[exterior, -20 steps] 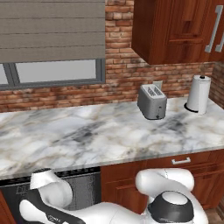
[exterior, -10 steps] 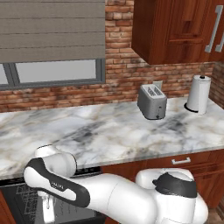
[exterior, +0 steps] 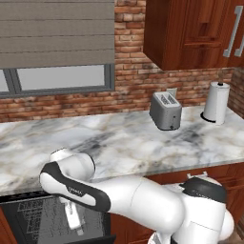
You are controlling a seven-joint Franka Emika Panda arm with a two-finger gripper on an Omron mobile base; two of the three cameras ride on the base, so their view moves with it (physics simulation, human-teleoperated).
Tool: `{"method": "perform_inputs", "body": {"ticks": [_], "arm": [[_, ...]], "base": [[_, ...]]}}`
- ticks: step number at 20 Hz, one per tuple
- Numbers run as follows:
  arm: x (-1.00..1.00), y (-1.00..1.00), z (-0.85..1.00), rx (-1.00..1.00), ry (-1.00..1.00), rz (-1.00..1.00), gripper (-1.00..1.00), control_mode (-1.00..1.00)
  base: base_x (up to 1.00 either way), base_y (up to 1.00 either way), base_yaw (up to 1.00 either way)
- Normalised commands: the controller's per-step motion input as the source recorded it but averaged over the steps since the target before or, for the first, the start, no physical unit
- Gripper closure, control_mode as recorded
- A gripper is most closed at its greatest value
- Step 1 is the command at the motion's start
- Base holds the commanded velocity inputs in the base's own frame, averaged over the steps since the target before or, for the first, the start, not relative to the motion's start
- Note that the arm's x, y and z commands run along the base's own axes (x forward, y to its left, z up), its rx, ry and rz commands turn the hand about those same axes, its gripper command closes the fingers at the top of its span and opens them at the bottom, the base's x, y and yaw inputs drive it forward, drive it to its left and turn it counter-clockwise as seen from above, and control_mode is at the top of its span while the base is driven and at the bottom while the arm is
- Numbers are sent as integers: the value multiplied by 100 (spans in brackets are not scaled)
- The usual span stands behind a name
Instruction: Open the dishwasher door and pull out the top rack.
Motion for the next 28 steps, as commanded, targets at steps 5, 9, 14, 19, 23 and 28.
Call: {"method": "perform_inputs", "body": {"ticks": [5,9,14,19,23,28], "arm": [[0,-57,0,-3,-20,0,-100,-100],[-20,-16,-4,0,-18,-1,-100,-100],[-26,-5,0,0,-6,-2,-100,-100],[-9,-6,-9,6,3,0,-100,-100],[-6,-10,-2,1,0,0,-100,100],[0,0,0,0,0,0,-100,100]], "base": [[0,0,0],[0,0,0],[0,0,0],[0,0,0],[-21,-32,0],[-40,-71,1]]}}
